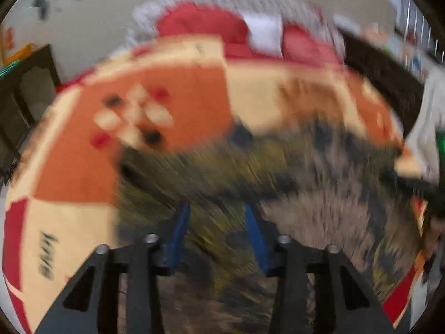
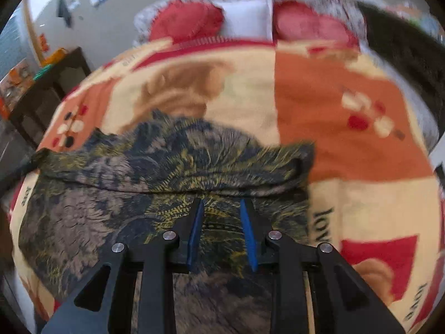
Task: Fold small clothes
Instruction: 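Open both grippers and release the folded shirt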
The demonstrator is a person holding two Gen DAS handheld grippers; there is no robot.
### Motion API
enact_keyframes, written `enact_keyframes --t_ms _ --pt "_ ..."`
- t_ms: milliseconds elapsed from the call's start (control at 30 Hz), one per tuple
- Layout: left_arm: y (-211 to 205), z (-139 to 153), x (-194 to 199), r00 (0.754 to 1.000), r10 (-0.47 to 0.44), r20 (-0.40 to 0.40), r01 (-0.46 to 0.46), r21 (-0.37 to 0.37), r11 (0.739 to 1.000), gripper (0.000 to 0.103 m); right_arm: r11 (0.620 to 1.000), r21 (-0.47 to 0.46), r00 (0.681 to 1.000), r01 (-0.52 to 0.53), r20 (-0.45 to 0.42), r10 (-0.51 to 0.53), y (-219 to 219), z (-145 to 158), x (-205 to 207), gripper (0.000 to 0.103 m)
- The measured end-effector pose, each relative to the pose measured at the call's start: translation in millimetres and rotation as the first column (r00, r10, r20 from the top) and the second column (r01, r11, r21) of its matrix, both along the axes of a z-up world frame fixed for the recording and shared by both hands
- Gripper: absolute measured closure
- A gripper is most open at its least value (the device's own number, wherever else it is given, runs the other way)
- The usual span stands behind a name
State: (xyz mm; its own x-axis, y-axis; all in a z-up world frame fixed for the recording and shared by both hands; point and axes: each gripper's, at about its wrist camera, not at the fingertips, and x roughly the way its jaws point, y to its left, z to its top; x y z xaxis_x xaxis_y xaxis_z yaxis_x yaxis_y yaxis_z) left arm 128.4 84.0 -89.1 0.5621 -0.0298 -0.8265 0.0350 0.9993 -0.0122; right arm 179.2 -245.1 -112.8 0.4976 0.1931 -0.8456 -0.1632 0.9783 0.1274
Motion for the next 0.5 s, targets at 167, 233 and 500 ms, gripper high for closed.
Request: enact_keyframes --t_ms 167,233,500 --pt "-10 -17 26 0.998 0.047 -0.030 -0.045 0.052 0.998 0.055 0.999 -0.005 0.999 0.035 0.005 -0.035 0 -6 14 0.074" --pt "-2 -11 50 0.997 0.069 -0.035 -0.067 0.050 0.996 0.055 1.000 0.003 1.000 0.023 0.010 -0.023 -2 -5 24 0.074" --pt "84 20 113 0.948 0.318 0.019 -0.317 -0.034 0.948 0.055 0.998 0.043 0.989 0.055 0.135 -0.061 -13 27 75 0.074"
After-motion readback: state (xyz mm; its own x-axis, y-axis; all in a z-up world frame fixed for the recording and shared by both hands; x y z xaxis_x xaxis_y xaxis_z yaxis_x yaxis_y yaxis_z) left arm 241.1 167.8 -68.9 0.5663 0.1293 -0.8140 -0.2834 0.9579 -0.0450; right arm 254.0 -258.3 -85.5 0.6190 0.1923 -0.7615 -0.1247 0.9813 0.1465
